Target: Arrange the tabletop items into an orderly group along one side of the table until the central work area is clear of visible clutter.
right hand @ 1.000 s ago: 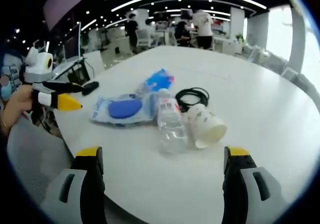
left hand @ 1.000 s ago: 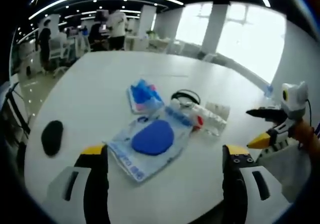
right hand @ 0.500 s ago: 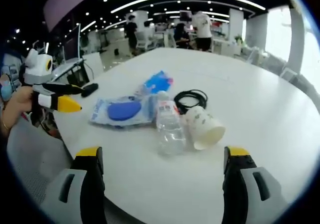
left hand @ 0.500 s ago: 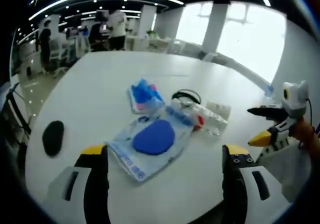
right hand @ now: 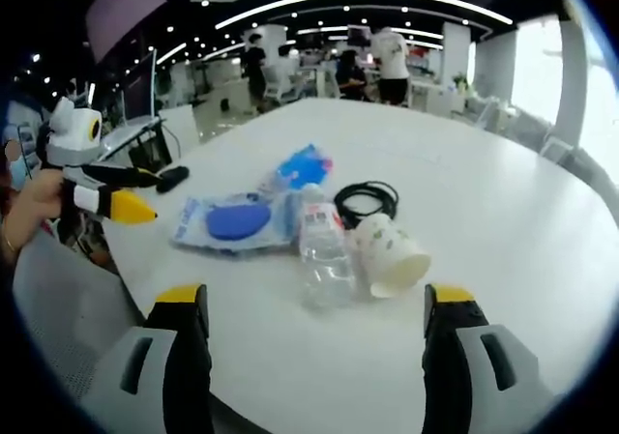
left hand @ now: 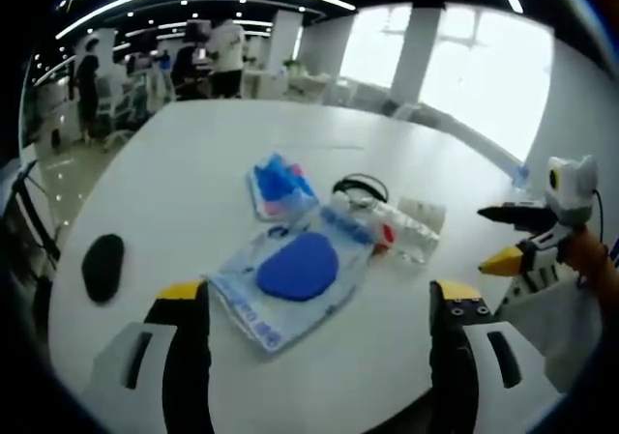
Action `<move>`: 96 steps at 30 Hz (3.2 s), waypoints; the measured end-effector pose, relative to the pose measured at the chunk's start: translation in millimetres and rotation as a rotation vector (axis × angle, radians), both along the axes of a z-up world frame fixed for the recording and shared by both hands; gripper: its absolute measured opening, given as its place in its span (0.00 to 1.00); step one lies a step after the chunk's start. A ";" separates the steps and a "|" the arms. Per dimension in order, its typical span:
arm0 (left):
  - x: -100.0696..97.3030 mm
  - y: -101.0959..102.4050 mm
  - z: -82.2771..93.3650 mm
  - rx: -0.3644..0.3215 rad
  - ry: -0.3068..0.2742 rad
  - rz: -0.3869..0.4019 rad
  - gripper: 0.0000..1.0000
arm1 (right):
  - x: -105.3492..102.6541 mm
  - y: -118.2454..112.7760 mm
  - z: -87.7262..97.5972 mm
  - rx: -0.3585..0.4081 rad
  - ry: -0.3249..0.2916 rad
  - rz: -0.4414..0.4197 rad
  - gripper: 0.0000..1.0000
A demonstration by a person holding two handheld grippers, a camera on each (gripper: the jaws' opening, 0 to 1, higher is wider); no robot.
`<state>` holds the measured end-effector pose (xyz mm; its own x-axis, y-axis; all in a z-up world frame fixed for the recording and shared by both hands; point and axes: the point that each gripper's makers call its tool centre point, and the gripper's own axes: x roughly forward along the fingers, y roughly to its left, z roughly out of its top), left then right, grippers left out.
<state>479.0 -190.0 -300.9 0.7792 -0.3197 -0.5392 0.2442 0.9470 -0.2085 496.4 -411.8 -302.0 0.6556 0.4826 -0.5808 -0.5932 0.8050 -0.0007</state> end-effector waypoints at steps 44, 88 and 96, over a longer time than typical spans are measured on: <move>-5.5 -12.3 -13.2 0.005 0.048 -0.078 0.89 | 35.1 36.0 -8.0 -0.050 0.083 0.183 0.74; -17.8 -47.4 -22.7 0.023 0.082 -0.244 0.87 | 68.2 57.4 -73.4 -0.412 0.373 0.300 0.52; -17.1 -46.8 -21.3 0.016 0.079 -0.237 0.86 | 74.6 53.0 -79.8 -0.466 0.395 0.279 0.44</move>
<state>461.9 -236.9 -322.2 0.6383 -0.4795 -0.6022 0.4435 0.8685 -0.2215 571.0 -358.8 -381.8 0.2383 0.2439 -0.9401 -0.8060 0.5896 -0.0514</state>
